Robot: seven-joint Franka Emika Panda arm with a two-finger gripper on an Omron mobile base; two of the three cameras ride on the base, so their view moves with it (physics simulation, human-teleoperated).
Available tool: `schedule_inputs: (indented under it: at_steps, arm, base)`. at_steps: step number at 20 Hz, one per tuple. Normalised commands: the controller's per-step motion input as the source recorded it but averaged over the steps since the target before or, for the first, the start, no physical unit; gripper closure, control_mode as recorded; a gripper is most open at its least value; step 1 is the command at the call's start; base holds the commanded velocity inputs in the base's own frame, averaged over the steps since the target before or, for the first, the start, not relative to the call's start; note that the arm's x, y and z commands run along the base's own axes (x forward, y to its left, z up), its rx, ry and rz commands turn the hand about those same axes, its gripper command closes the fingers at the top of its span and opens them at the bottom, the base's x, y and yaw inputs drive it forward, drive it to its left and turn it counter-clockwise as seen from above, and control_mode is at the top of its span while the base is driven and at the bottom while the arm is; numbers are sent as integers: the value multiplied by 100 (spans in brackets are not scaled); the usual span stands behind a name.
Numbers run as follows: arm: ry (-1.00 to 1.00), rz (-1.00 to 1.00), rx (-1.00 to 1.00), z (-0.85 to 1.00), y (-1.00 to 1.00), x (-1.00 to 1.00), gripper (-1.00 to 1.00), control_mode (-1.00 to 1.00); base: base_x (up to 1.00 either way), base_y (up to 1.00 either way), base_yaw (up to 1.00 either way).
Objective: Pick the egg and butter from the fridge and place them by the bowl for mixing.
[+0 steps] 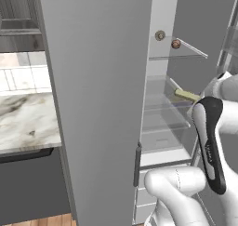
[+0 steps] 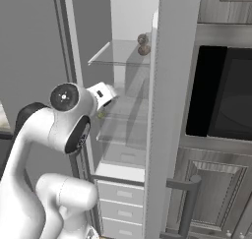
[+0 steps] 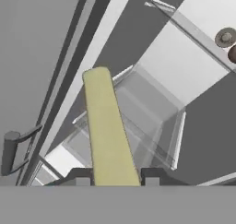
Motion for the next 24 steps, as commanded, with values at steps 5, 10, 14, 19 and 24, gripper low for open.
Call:
schedule_inputs:
  at_steps: [5, 10, 14, 19, 24]
  arm:
    - [-18, 1, 2, 15, 0, -34, 100, -100]
    - [0, 3, 0, -7, 0, -20, 100, 100]
    - [0, 0, 0, 0, 0, 0, 100, 100]
    - [0, 0, 0, 0, 0, 0, 100, 100]
    - [0, 0, 0, 0, 0, 0, 100, 100]
  base:
    - [0, 0, 0]
    - [-77, 44, 18]
    - [-71, 100, 28]
    - [-47, 100, 21]
    - [37, 100, 8]
